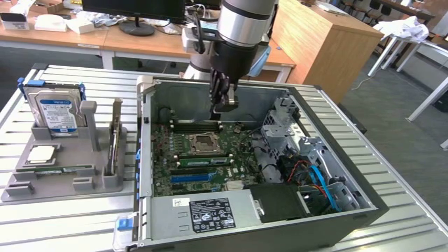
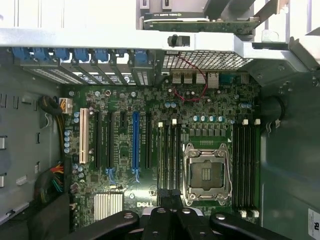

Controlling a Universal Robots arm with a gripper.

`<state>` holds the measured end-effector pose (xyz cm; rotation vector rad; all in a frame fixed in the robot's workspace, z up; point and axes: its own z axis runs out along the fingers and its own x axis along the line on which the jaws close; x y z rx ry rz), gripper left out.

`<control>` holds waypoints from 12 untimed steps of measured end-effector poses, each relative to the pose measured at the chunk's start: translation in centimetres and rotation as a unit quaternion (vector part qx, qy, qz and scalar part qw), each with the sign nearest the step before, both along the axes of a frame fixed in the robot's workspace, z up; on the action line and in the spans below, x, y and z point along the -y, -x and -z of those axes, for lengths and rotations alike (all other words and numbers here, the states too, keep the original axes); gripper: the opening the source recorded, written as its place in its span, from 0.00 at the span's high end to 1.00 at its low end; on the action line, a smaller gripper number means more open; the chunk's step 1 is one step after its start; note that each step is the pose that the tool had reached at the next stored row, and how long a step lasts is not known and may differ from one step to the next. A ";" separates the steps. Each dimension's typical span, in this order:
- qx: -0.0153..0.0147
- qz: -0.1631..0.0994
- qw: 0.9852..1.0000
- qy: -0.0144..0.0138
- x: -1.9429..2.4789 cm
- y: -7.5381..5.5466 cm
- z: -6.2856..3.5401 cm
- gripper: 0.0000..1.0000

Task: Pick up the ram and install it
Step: 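Press down the ram until it locks into place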

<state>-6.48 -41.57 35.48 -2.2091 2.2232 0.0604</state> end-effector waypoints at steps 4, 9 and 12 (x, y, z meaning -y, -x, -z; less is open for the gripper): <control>0.000 0.000 1.000 0.000 0.01 -0.5 0.00 0.90; 0.000 0.000 1.000 0.000 0.02 -1.0 0.00 0.90; 0.000 0.000 1.000 0.000 0.02 -1.2 0.00 0.90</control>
